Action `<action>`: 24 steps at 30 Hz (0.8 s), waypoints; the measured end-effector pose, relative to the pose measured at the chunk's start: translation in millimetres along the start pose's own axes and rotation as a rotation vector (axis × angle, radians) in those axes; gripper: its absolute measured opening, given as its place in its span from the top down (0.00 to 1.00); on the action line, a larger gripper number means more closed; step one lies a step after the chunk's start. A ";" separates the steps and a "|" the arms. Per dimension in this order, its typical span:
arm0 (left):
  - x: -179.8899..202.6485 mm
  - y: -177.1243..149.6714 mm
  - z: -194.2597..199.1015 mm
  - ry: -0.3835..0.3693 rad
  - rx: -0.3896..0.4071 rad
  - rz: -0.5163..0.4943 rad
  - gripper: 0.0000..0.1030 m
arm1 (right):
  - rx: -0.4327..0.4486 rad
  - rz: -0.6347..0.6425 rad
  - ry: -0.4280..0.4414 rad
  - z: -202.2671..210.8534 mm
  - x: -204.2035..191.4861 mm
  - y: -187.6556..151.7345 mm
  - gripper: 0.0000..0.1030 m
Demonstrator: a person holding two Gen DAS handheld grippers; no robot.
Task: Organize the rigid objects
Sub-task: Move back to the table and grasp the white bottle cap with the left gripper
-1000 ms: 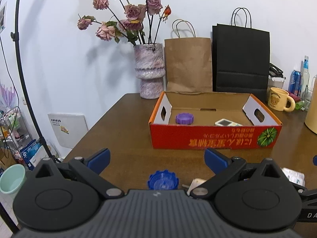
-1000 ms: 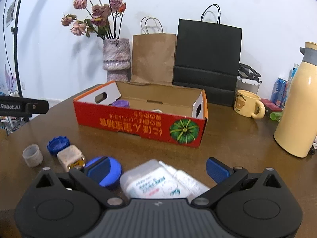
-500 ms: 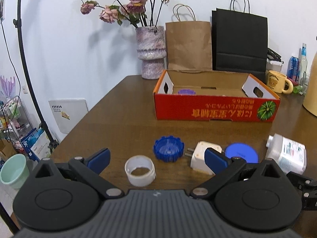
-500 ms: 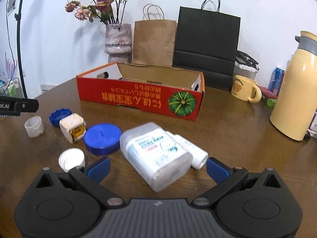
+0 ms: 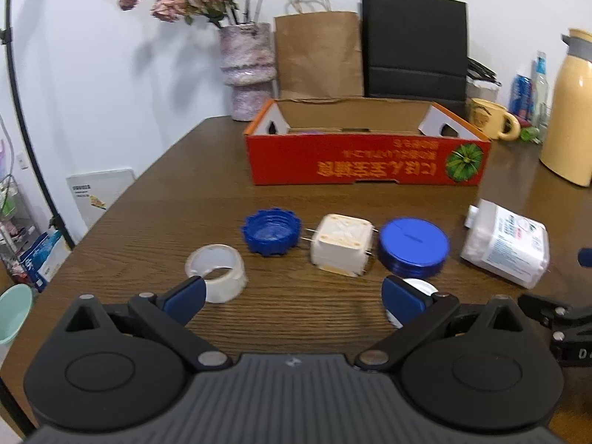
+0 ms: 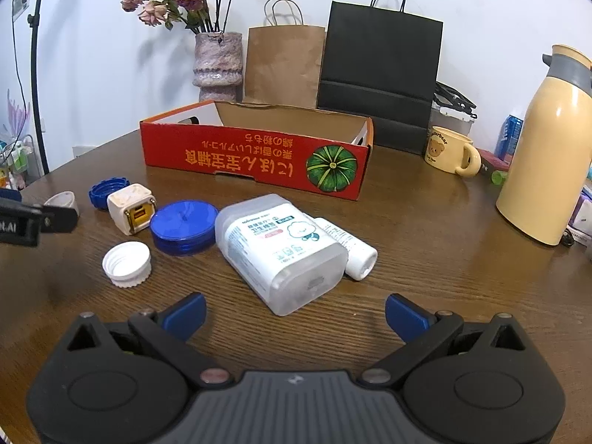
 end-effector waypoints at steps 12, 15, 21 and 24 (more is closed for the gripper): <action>46.5 -10.0 -28.3 -0.056 -0.054 -0.041 0.00 | -0.011 0.015 -0.011 -11.9 15.7 -0.8 0.00; 50.8 -9.4 -31.9 -0.051 -0.053 -0.040 0.00 | -0.009 0.020 -0.004 -13.7 16.7 -0.6 0.00; 57.6 -13.7 -35.9 -0.054 -0.064 -0.053 0.28 | -0.006 0.015 0.014 -18.3 17.2 0.2 0.00; 58.6 -13.9 -31.9 -0.107 -0.051 -0.033 0.60 | -0.011 0.015 0.016 -20.2 17.0 -0.2 0.00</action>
Point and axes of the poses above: each gripper's, at about its wrist camera, not at the fingertips, and z roughly against the way its jaws point, x to its right, y to its top, the point moved 5 cm from there along -z, roughly the way its jaws point, and after that the axes turned 3 degrees about -y, right-handed, at the moved point
